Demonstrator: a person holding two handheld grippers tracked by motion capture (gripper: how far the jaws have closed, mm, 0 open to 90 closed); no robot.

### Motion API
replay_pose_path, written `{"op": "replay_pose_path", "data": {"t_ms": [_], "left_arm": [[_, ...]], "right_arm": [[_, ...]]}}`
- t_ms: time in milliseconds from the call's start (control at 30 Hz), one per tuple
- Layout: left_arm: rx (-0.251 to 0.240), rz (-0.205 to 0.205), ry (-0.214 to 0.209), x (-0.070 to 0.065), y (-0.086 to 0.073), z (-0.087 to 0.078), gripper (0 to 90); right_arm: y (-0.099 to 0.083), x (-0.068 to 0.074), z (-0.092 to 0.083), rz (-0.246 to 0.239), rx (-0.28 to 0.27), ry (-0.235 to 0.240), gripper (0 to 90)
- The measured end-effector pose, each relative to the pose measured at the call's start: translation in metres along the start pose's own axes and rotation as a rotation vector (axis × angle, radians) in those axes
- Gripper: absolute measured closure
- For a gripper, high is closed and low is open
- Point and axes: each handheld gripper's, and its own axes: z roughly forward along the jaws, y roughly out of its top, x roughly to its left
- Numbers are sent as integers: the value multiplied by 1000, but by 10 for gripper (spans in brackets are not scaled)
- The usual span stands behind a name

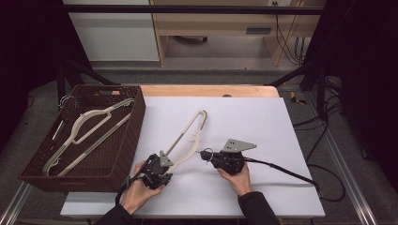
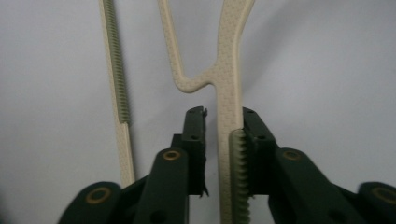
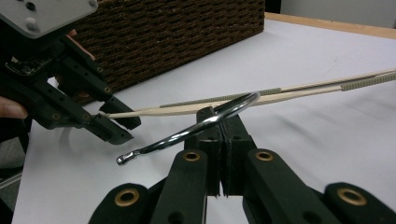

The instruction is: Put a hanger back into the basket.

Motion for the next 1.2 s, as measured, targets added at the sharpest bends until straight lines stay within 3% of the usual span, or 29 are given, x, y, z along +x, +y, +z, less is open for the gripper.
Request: {"op": "replay_pose_path", "data": {"t_ms": [67, 300, 633, 933, 1033, 1200], "left_arm": [[-3, 0, 21, -2, 0, -1, 799], [-32, -20, 31, -1, 0, -5, 807], [-80, -32, 56, 7, -1, -16, 819], [-135, -43, 64, 15, 0, -28, 829], [-164, -55, 69, 17, -1, -31, 833], [-179, -68, 81, 21, -1, -35, 840]], "right_arm": [[0, 0, 0, 0, -1, 0, 884], [2, 0, -3, -3, 1, -17, 825], [6, 2, -13, -15, 51, -59, 622], [14, 8, -37, -46, 78, -102, 350], [16, 10, -46, -55, 82, -117, 298], [19, 2, -65, 4, 38, -137, 249]]}}
